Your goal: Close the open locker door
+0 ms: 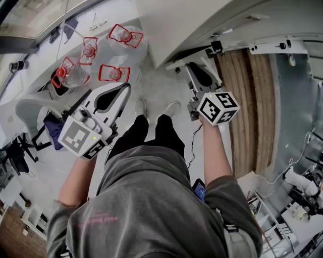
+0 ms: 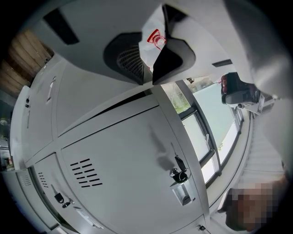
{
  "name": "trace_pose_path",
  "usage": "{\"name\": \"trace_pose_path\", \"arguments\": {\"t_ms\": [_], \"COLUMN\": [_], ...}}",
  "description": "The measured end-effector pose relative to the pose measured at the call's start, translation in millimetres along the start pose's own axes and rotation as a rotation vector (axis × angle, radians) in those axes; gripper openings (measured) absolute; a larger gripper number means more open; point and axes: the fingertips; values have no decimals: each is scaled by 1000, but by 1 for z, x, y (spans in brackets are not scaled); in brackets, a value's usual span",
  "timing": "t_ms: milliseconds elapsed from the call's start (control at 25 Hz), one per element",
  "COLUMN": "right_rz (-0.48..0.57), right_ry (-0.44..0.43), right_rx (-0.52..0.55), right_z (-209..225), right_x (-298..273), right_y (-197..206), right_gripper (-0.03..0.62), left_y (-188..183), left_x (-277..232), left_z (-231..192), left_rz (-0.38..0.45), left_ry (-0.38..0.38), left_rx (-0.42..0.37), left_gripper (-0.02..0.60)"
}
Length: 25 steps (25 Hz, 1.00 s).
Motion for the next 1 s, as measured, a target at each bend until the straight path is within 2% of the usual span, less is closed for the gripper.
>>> {"name": "trace_pose_path", "arguments": {"t_ms": [1000], "right_rz": [-17], "right_ry": [-6], "right_rx": [0], "right_z": [1], "right_x": [-33], "right_y": [-5], "right_gripper": [54], "left_y": [2], "left_x": [13], "left_z": [-22], "left_rz": [17], "left_ry": [-53], "left_rx": [22], "left_gripper": [11]}}
Point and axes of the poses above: the fingertips, and each gripper's own axes: x backward along the fingers, z to its right, y out of its underside, and after that the axes turned 3 degrees about x, right-handed
